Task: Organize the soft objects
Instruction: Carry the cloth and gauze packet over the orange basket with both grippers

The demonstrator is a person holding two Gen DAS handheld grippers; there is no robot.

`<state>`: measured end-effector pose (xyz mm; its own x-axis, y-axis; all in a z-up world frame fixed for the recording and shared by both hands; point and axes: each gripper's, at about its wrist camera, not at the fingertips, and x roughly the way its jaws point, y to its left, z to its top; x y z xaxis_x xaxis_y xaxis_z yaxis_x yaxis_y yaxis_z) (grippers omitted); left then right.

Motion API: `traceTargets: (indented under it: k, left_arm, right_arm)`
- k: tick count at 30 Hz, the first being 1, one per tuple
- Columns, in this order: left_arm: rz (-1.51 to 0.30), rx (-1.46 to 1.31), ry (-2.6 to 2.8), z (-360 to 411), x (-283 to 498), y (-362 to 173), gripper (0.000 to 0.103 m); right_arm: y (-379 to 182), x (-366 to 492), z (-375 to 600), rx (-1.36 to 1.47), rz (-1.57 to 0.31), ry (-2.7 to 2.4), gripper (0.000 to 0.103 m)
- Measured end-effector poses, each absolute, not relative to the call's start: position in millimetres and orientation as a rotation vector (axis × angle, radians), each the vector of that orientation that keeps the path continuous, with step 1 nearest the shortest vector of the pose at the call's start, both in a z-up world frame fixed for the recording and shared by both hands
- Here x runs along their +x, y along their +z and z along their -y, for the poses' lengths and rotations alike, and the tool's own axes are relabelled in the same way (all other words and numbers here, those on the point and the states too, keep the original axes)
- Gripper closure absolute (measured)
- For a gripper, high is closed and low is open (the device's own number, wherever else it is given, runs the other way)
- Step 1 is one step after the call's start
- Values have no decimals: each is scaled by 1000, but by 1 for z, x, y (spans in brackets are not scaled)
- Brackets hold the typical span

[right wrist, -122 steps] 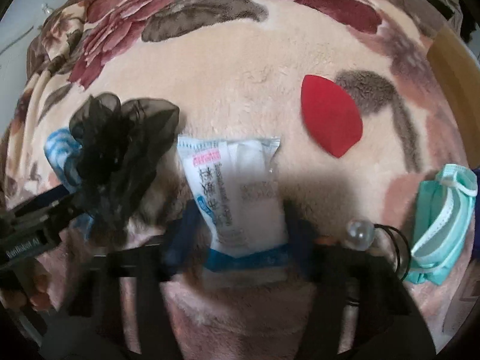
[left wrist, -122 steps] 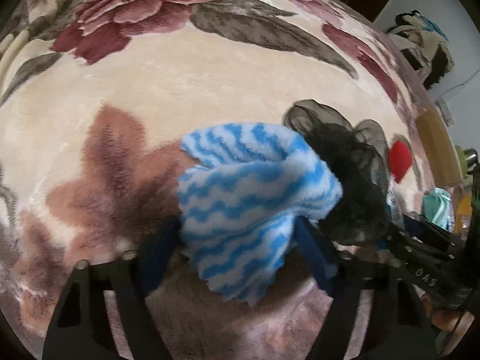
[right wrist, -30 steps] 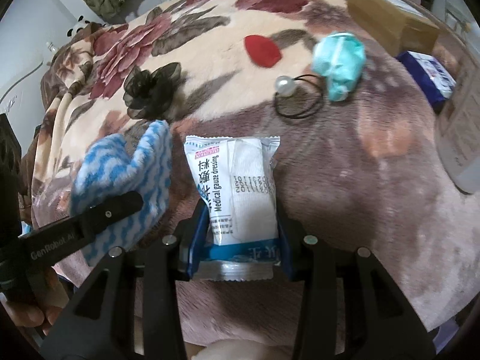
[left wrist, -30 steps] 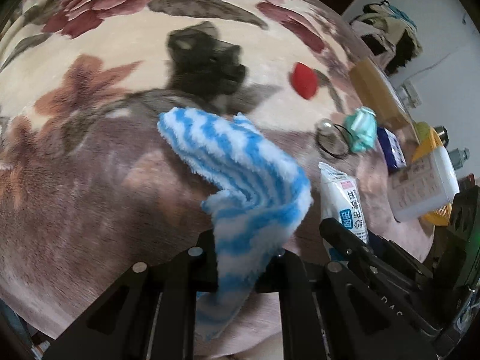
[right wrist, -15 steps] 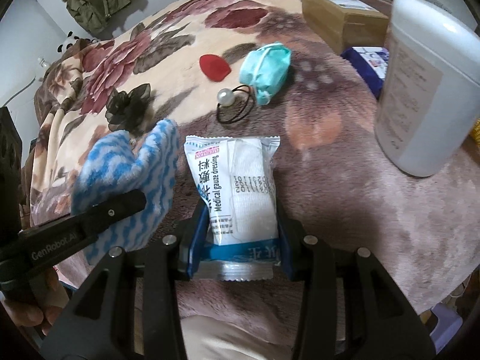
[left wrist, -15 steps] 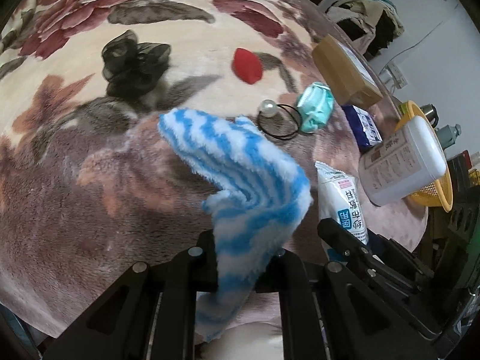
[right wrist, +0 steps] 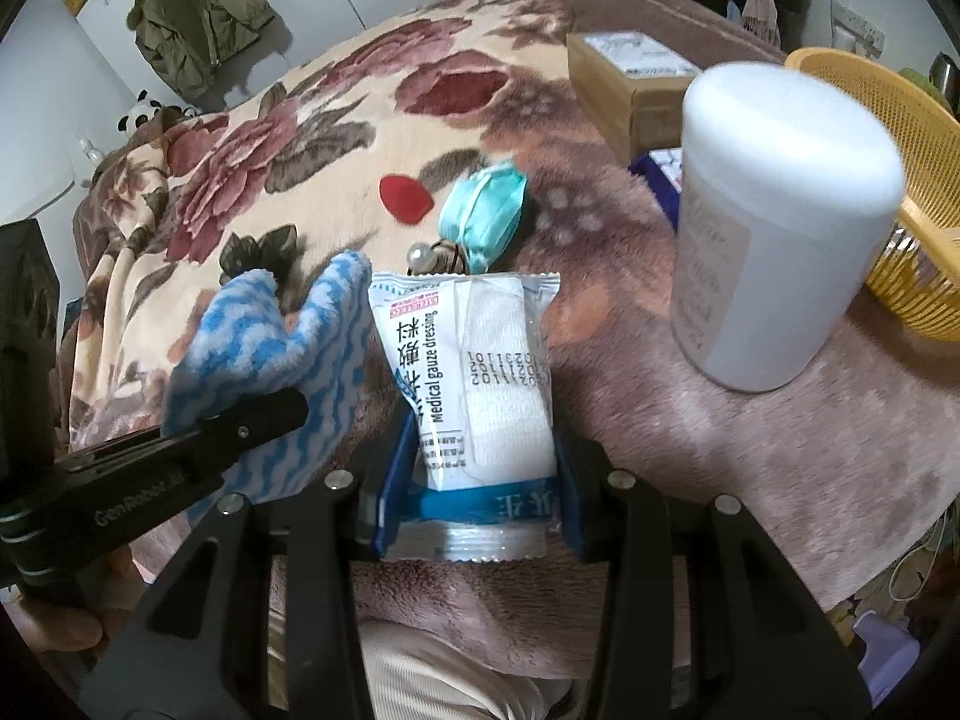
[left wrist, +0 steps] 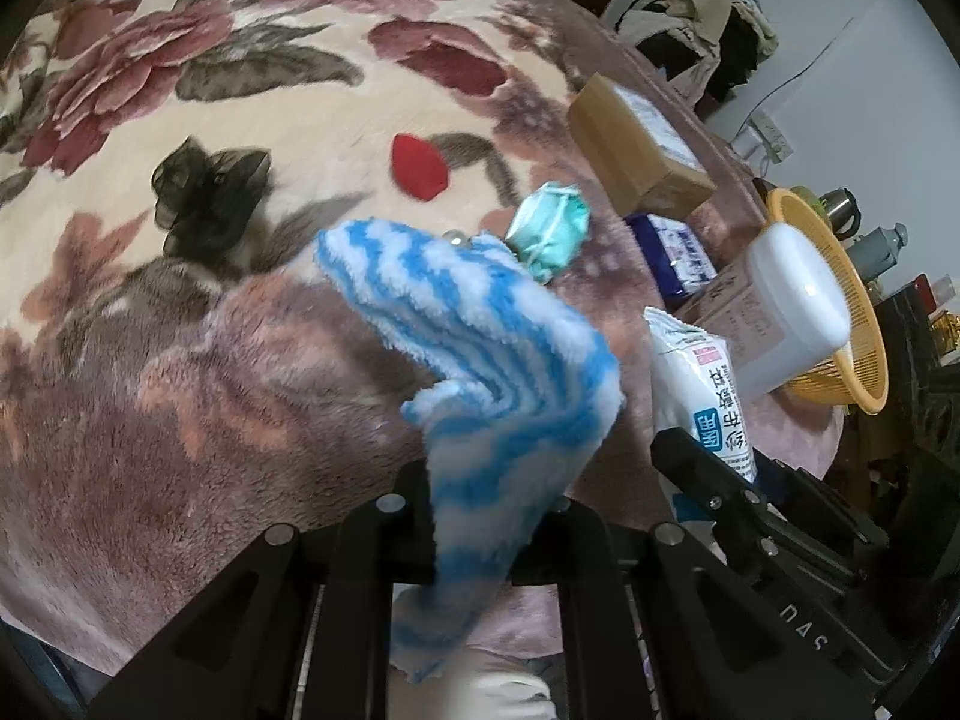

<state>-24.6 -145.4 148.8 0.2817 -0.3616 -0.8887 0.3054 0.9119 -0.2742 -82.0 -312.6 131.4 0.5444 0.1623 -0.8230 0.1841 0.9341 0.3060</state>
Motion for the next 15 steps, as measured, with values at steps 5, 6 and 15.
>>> traceTargets:
  k: [5,6,15]
  left_arm:
    - [-1180,-45,-463,158,-23,166,92]
    - [-1177,-45,-465,160,-23,168,92]
    - [-1144,-36,-487,182,-18,192,92]
  right_arm:
    - [146,-82,321,376,-976,-17,61]
    - [150,-82,323,374,-969,-19,61]
    - [176,-81,342,362,-918,-44,61]
